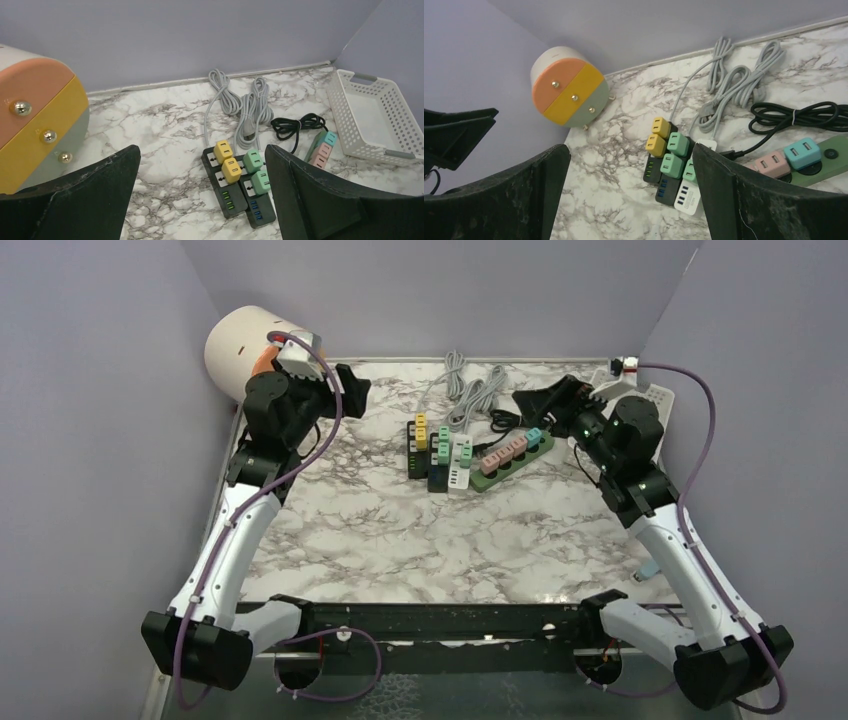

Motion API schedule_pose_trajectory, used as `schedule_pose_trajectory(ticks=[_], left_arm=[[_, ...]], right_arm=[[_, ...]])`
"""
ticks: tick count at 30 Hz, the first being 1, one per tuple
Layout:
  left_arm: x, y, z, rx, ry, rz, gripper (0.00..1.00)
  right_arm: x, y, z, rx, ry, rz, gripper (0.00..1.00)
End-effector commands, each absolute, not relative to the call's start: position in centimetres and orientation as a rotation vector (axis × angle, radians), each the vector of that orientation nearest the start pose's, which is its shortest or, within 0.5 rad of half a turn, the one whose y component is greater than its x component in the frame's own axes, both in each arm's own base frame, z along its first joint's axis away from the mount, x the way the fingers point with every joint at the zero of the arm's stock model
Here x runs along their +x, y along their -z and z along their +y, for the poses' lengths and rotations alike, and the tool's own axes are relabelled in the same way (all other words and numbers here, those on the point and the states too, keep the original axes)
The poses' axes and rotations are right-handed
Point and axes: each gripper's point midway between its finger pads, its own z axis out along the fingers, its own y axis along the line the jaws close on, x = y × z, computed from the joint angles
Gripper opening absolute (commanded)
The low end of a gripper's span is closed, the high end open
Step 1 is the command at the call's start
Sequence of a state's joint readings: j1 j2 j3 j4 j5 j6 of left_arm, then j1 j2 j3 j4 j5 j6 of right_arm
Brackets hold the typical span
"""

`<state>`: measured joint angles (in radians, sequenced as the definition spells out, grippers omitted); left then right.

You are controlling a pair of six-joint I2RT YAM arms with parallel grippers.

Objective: Pull the plug off the socket

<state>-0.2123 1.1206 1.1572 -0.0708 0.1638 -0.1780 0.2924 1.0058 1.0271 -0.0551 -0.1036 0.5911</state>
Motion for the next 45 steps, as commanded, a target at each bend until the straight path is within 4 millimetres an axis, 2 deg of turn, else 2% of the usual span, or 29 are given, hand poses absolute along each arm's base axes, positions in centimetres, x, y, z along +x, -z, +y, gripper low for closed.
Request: schedule_pose_trajectory(ticks=[1, 5, 8, 10, 13, 15, 18, 22, 23, 26, 32, 39, 45], left_arm=[[37.1, -38.0, -11.7, 0.093, 0.418, 1.641, 0.99], [37.3, -39.0, -14.3, 0.128, 0.465, 1.665, 0.99], [38.4, -38.8, -15.5, 0.129, 0.473, 1.705, 0.99], [39.5, -37.7, -15.8, 0.116, 0.488, 1.732, 0.99], [41.9, -34.9, -14.2, 0.001, 0.584, 1.797, 0.99], [43.7, -32.0, -11.8, -0.129, 0.628, 1.851, 0.99], [45.2, -28.8, -9.3, -0.243, 0.613, 1.895, 0.99], [45.4, -25.8, -9.1, -0.302, 0.625, 1.954, 0.99], [45.2, -25.2, -9.3, -0.309, 0.639, 1.963, 0.99], [44.6, -23.4, -9.8, -0.333, 0.683, 1.989, 0.99], [42.8, -20.7, -9.9, -0.364, 0.700, 2.037, 0.99], [41.3, -18.2, -10.0, -0.396, 0.713, 2.091, 0.99], [39.9, -16.1, -11.4, -0.437, 0.781, 2.119, 0.99]], right_arm=[[32.4, -35.4, 15.7, 0.172, -0.762, 1.703, 0.99], [32.1, -34.2, 18.3, 0.013, -0.798, 1.724, 0.99], [33.8, -33.1, 19.5, -0.025, -0.772, 1.800, 0.99], [35.2, -32.1, 21.1, -0.090, -0.756, 1.882, 0.99], [38.0, -30.4, 24.0, -0.213, -0.655, 1.952, 0.99], [40.0, -28.9, 25.9, -0.274, -0.571, 1.995, 1.00], [42.2, -26.5, 28.9, -0.361, -0.541, 2.059, 0.92], [43.7, -22.4, 32.1, -0.465, -0.445, 2.193, 0.81], [44.1, -22.0, 33.0, -0.483, -0.434, 2.199, 0.80], [44.5, -18.8, 35.3, -0.535, -0.428, 2.253, 0.73], [44.6, -13.7, 36.7, -0.538, -0.401, 2.371, 0.61], [44.3, -10.2, 36.6, -0.513, -0.303, 2.448, 0.60], [44.3, -7.8, 36.7, -0.508, -0.272, 2.475, 0.60]])
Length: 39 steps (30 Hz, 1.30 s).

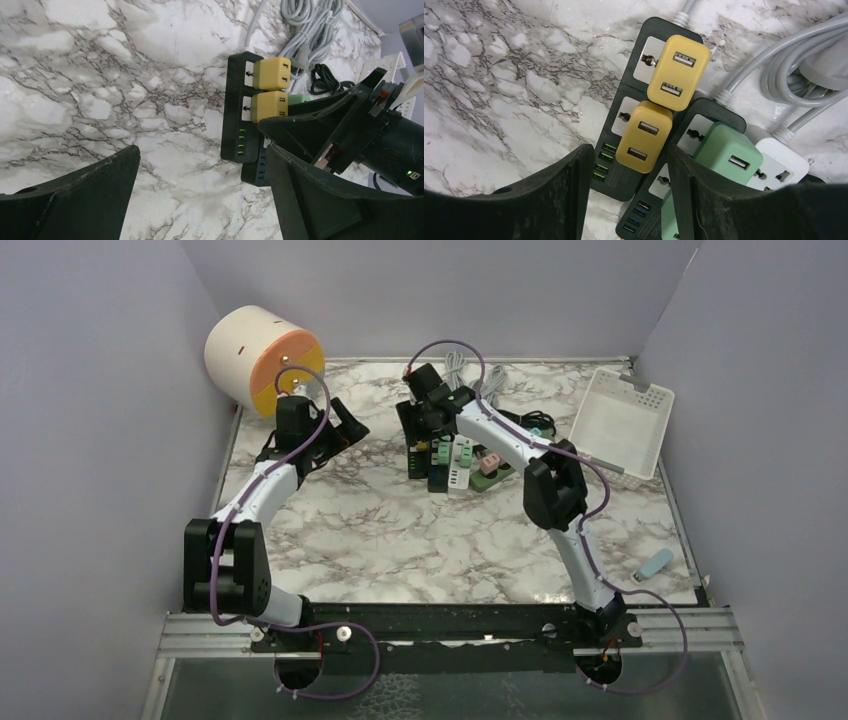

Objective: Pull the plug off the socket

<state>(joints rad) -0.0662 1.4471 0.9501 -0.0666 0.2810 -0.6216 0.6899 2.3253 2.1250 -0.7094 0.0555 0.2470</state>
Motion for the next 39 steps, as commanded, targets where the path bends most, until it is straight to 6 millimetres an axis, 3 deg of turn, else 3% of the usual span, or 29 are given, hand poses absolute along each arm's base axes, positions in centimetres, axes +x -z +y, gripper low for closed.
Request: schedule_pose_trajectory(ticks=[1, 4, 9, 11, 13, 14, 26, 31, 34, 39], left_arm=[[39.7, -15.8, -11.8, -0.439, 0.784, 2.124, 0.99], [39.2, -14.7, -13.2, -0.438, 0.796, 2.142, 0.99], [38.5, -12.7, -16.5, -0.416, 0.839, 2.185, 0.99], [38.5, -12.0, -17.3, -0.417, 0.857, 2.199, 0.99], [38.7, -11.5, -17.8, -0.424, 0.872, 2.203, 0.99], [38.7, -11.1, -18.0, -0.429, 0.881, 2.205, 0.99], [38.8, -9.0, -20.6, -0.430, 0.992, 2.230, 0.99], [38.8, -8.9, -22.3, -0.387, 1.044, 2.251, 0.99], [38.4, -7.0, -22.8, -0.404, 1.044, 2.300, 0.99], [38.5, -6.4, -23.3, -0.420, 1.058, 2.297, 0.98]], right_arm=[[44.4, -7.4, 36.7, -0.507, -0.267, 2.477, 0.57], [44.7, -6.7, 36.6, -0.489, -0.248, 2.474, 0.54], [45.6, -6.1, 36.4, -0.455, -0.207, 2.449, 0.37], [45.9, -6.0, 36.3, -0.447, -0.193, 2.443, 0.24], [46.1, -6.5, 36.3, -0.442, -0.195, 2.428, 0.03], [46.1, -6.8, 36.4, -0.440, -0.204, 2.419, 0.01], [44.6, -13.2, 38.6, -0.423, -0.461, 2.324, 0.01], [44.0, -14.2, 38.8, -0.404, -0.519, 2.304, 0.01], [43.6, -14.6, 39.0, -0.405, -0.548, 2.303, 0.01], [42.8, -15.7, 39.6, -0.415, -0.623, 2.299, 0.01]])
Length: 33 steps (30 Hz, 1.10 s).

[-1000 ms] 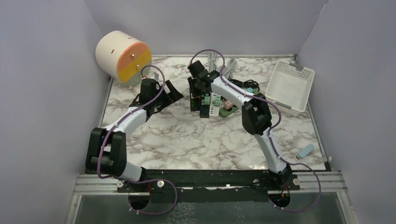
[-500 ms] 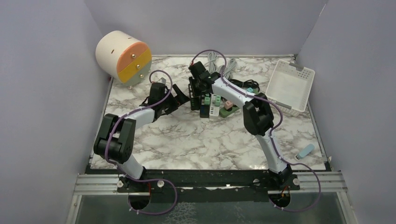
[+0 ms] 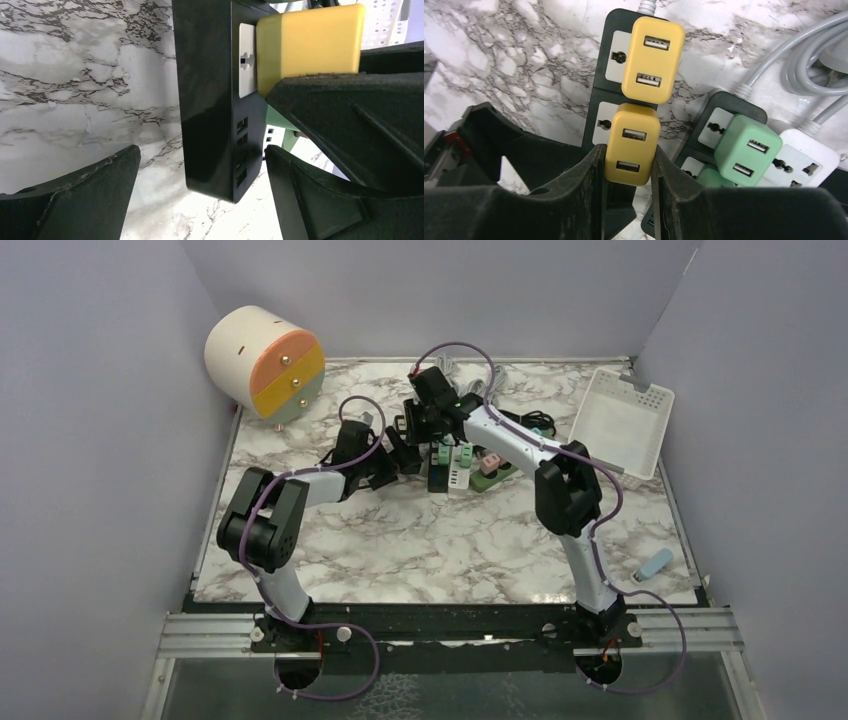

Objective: Pull the plug off the socket

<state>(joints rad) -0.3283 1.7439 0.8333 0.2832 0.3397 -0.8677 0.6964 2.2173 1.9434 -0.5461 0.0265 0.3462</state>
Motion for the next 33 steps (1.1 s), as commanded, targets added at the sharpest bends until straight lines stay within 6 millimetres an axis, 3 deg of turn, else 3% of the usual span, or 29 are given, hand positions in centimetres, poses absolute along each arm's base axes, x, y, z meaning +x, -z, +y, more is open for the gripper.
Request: schedule_pose_trajectory(ticks=[1, 3, 5, 9, 12, 18, 22, 24, 28, 33], left_arm=[[38.6, -6.3, -23.3, -0.426, 1.061, 2.295, 0.93], [38.7, -6.5, -23.5, -0.420, 1.077, 2.280, 0.63], [38.9, -6.8, -23.9, -0.412, 1.108, 2.264, 0.03], [39.1, -6.8, -24.1, -0.427, 1.127, 2.262, 0.00], [39.3, -6.6, -23.9, -0.444, 1.114, 2.261, 0.00], [39.5, -5.7, -23.1, -0.488, 1.041, 2.281, 0.00], [40.0, -5.6, -22.8, -0.496, 1.029, 2.279, 0.00], [40.5, -5.9, -22.7, -0.484, 1.025, 2.271, 0.00], [41.8, -7.7, -21.8, -0.387, 0.962, 2.252, 0.00], [43.1, -11.0, -19.4, -0.222, 0.866, 2.190, 0.00]], right_arm=[[42.6, -15.9, 39.7, -0.416, -0.637, 2.299, 0.01], [42.2, -16.4, 39.7, -0.419, -0.657, 2.295, 0.01], [42.0, -16.8, 39.7, -0.419, -0.667, 2.291, 0.01], [41.6, -17.6, 39.4, -0.423, -0.671, 2.285, 0.01], [40.7, -19.5, 39.5, -0.446, -0.712, 2.279, 0.01], [36.0, -25.5, 39.1, -0.513, -0.911, 2.250, 0.01], [34.2, -27.7, 37.3, -0.493, -0.933, 2.175, 0.01], [33.3, -27.2, 36.3, -0.514, -0.911, 2.171, 0.01], [30.5, -22.5, 34.1, -0.574, -0.871, 2.265, 0.01], [24.7, -18.9, 33.9, -0.714, -1.118, 2.258, 0.01]])
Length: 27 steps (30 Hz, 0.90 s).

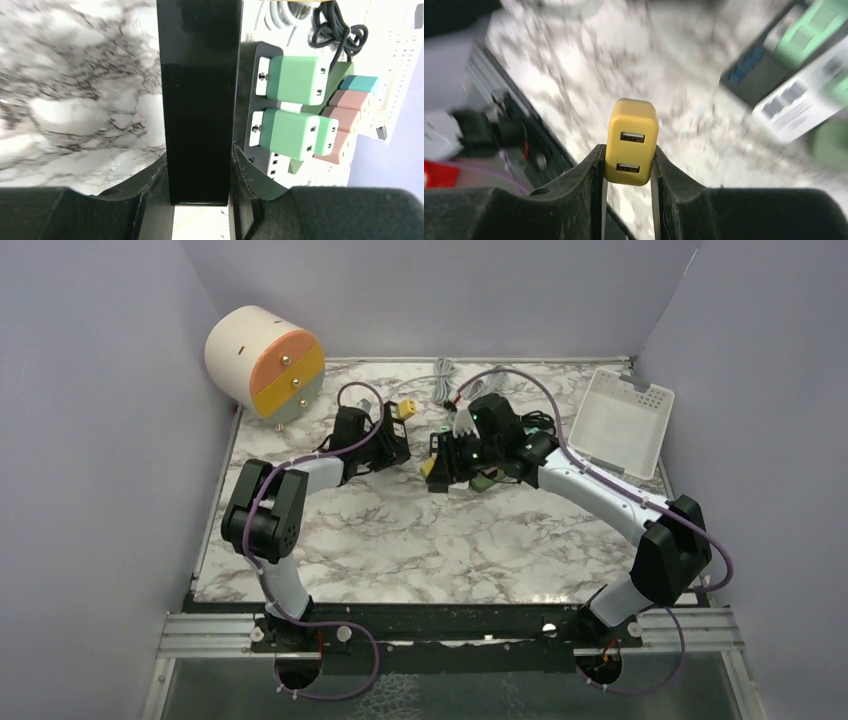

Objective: Pull the plug off the socket

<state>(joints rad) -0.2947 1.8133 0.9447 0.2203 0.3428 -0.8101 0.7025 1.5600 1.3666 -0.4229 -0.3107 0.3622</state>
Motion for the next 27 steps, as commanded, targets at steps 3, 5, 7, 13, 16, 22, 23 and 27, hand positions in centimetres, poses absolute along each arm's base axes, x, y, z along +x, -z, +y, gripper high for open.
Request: schedule_pose_trajectory(ticks=[3, 5, 7, 13, 16, 22, 23, 27], left_arm=[[43.4, -13.0, -18.0, -0.184, 0.853, 2.153, 0.00], [43.4, -14.3, -17.4, -0.158, 0.850, 2.130, 0.00], [43.2, -15.1, -17.0, -0.139, 0.836, 2.119, 0.00], [42.7, -16.6, -15.9, -0.095, 0.805, 2.106, 0.00], [42.4, -16.8, -15.4, -0.088, 0.804, 2.103, 0.00], [41.5, -16.4, -15.4, -0.068, 0.812, 2.113, 0.00], [41.4, -16.3, -15.3, -0.066, 0.810, 2.114, 0.00], [41.3, -16.1, -15.2, -0.059, 0.806, 2.119, 0.00]], right_arm=[[23.2, -16.8, 34.4, -0.726, -1.233, 2.271, 0.01], [23.1, -15.6, 34.9, -0.745, -1.261, 2.290, 0.01], [23.6, -14.3, 35.6, -0.752, -1.281, 2.310, 0.01], [26.0, -10.2, 38.4, -0.701, -1.320, 2.407, 0.03], [26.9, -8.3, 39.6, -0.690, -1.350, 2.446, 0.08], [27.8, -6.9, 40.7, -0.698, -1.343, 2.481, 0.34], [27.9, -6.7, 40.7, -0.702, -1.331, 2.487, 0.42], [28.2, -6.5, 40.5, -0.730, -1.260, 2.501, 0.79]])
